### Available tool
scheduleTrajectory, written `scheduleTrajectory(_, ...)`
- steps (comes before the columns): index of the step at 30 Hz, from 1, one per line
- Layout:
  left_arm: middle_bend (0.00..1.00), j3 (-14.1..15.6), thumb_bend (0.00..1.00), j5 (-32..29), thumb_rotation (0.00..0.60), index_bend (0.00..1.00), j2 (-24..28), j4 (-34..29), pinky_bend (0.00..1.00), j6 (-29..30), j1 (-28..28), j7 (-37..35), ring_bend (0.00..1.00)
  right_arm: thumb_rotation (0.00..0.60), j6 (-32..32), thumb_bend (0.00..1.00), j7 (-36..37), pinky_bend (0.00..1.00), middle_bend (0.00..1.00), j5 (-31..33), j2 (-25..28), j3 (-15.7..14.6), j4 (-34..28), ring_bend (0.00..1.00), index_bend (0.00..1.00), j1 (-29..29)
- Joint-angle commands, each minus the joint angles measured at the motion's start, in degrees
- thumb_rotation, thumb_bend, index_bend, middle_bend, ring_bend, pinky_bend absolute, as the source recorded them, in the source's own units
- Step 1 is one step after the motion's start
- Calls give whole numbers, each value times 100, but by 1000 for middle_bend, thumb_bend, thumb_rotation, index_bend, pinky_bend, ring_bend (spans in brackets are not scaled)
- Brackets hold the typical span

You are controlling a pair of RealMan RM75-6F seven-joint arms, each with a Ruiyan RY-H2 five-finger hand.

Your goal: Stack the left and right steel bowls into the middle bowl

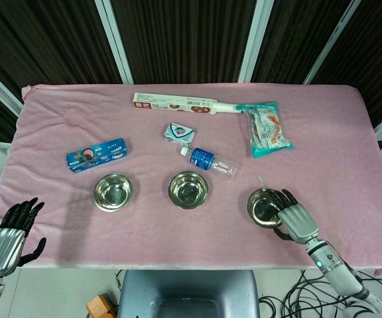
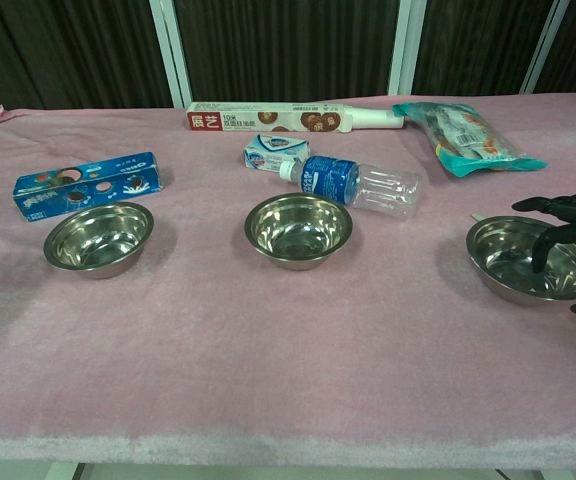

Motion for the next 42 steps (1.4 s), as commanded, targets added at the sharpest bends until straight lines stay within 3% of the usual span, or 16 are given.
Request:
scheduleTrajectory(1,0,6,418,-7,539,0,1,-2,79,-10,2,12,0,600,3,425,-5,0,0,4,-4,-11,4,0,495,4)
scheduleTrajectory(8,0,17,416,16,550,0,10,-14,79,59,37,15,0,600,-34,425,-20,0,0,30,-50,-22,14,0,517,49)
scheduleTrajectory(14,0,14,416,4,565,0,14,-12,79,85,56,11,0,600,-111,430,-97,0,0,82,-154,-14,85,0,615,103)
scheduleTrajectory(21,0,-42,417,21,569,0,-57,72,79,167,54,45,0,600,101,532,-236,0,0,164,-343,84,255,0,768,48)
scheduleTrajectory(25,0,-51,417,21,567,0,-82,93,80,190,60,68,0,600,136,609,-307,0,0,193,-350,102,237,0,780,46)
scheduleTrajectory(30,0,-47,417,34,566,0,-81,95,79,206,68,57,0,600,196,622,-326,0,0,179,-332,141,183,0,780,76)
scheduleTrajectory(36,0,-34,417,45,568,0,-64,92,79,212,75,16,0,600,292,622,-636,0,0,204,-180,482,-211,0,779,309)
scheduleTrajectory(42,0,-35,416,38,569,0,-44,82,79,204,74,-6,0,600,-179,622,-1318,0,5,597,-186,1170,-773,0,779,977)
